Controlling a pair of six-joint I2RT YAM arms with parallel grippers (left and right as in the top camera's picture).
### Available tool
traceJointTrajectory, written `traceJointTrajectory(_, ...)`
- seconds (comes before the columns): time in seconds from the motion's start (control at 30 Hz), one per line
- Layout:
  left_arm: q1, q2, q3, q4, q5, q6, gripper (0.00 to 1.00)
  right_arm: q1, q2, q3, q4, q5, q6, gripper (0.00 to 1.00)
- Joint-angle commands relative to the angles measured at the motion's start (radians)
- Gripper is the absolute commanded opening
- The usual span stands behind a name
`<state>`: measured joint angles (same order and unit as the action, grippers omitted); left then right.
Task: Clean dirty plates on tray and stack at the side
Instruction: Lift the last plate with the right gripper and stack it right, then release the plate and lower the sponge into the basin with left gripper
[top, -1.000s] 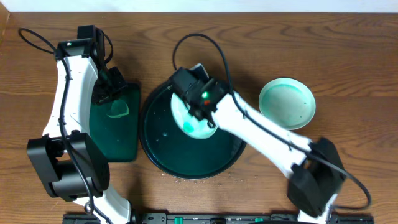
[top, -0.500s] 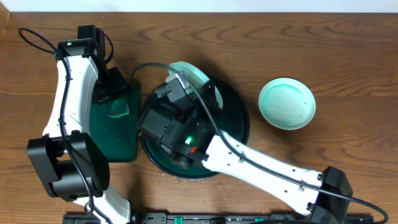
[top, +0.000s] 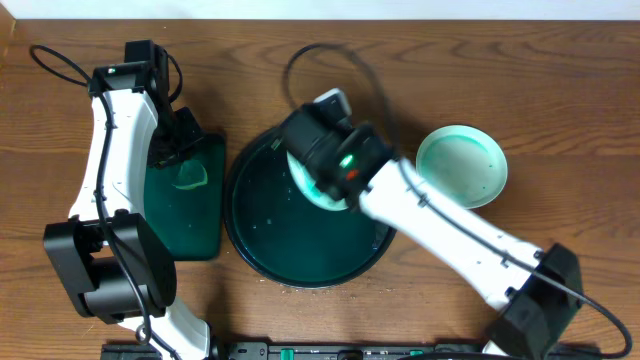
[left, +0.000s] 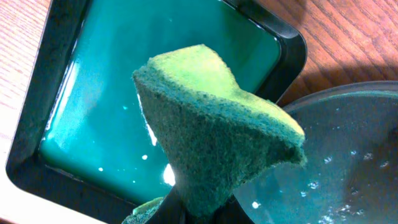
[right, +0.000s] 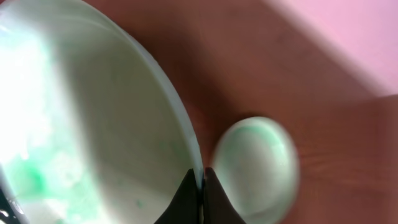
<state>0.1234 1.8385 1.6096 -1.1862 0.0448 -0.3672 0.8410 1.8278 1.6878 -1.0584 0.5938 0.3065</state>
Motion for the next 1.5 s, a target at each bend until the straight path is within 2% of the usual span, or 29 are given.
traceJointTrajectory(0.0, 0.005, -0.023, 0.012, -0.006, -0.020, -0.008, 0.07, -0.152, -0.027, 0.013, 0.042, -0.666, -0.130, 0.01)
traceJointTrajectory(0.1, 0.004, -0.023, 0.012, -0.011, -0.020, -0.008, 0.07, -0.319, -0.039, 0.013, 0.045, -0.921, -0.148, 0.01)
traceJointTrajectory(0.2, 0.004, -0.023, 0.012, -0.014, -0.020, -0.008, 0.07, -0.460, -0.051, 0.013, 0.018, -1.018, -0.146, 0.01)
traceJointTrajectory(0.3, 0.005, -0.023, 0.012, -0.014, -0.020, -0.008, 0.07, -0.642, -0.055, 0.013, -0.075, -0.876, -0.058, 0.01)
traceJointTrajectory(0.4, 0.004, -0.023, 0.012, -0.015, -0.019, -0.009, 0.07, -0.792, -0.054, -0.009, -0.127, -0.698, -0.049, 0.01)
traceJointTrajectory(0.53, 0.004, -0.023, 0.012, -0.022, -0.019, -0.008, 0.08, -0.950, -0.054, -0.118, -0.068, -0.650, -0.054, 0.01)
traceJointTrajectory(0.67, 0.004, -0.023, 0.012, -0.021, -0.019, -0.008, 0.07, -1.001, -0.054, -0.253, 0.034, -0.658, -0.045, 0.01)
traceJointTrajectory(0.87, 0.004, -0.023, 0.012, -0.021, -0.020, -0.006, 0.07, -1.004, -0.054, -0.460, 0.199, -0.661, 0.026, 0.01)
traceJointTrajectory(0.93, 0.004, -0.023, 0.012, -0.021, -0.020, 0.012, 0.07, -1.003, -0.054, -0.473, 0.221, -0.673, 0.026, 0.09)
traceJointTrajectory(0.97, 0.004, -0.023, 0.012, -0.021, -0.020, 0.020, 0.07, -1.003, -0.054, -0.472, 0.221, -0.674, 0.026, 0.19)
traceJointTrajectory(1.0, 0.004, -0.023, 0.012, -0.021, -0.019, 0.020, 0.07, -1.003, -0.054, -0.471, 0.220, -0.673, 0.026, 0.23)
traceJointTrajectory(1.03, 0.004, -0.023, 0.012, -0.021, -0.019, 0.036, 0.07, -1.003, -0.055, -0.454, 0.203, -0.699, 0.039, 0.36)
traceJointTrajectory(1.2, 0.005, -0.023, 0.012, -0.037, -0.020, 0.121, 0.07, -0.988, -0.057, -0.281, 0.122, -0.827, 0.036, 0.44)
traceJointTrajectory(1.3, 0.005, -0.022, 0.011, -0.043, -0.020, 0.219, 0.07, -0.958, -0.057, -0.164, 0.117, -0.895, 0.011, 0.68)
traceJointTrajectory(1.4, 0.006, -0.022, -0.006, -0.036, -0.021, 0.338, 0.07, -0.914, -0.057, -0.109, 0.153, -0.916, 0.010, 0.76)
traceJointTrajectory(1.47, 0.010, -0.022, -0.033, -0.029, -0.047, 0.360, 0.07, -0.886, -0.057, -0.108, 0.177, -0.916, 0.002, 0.77)
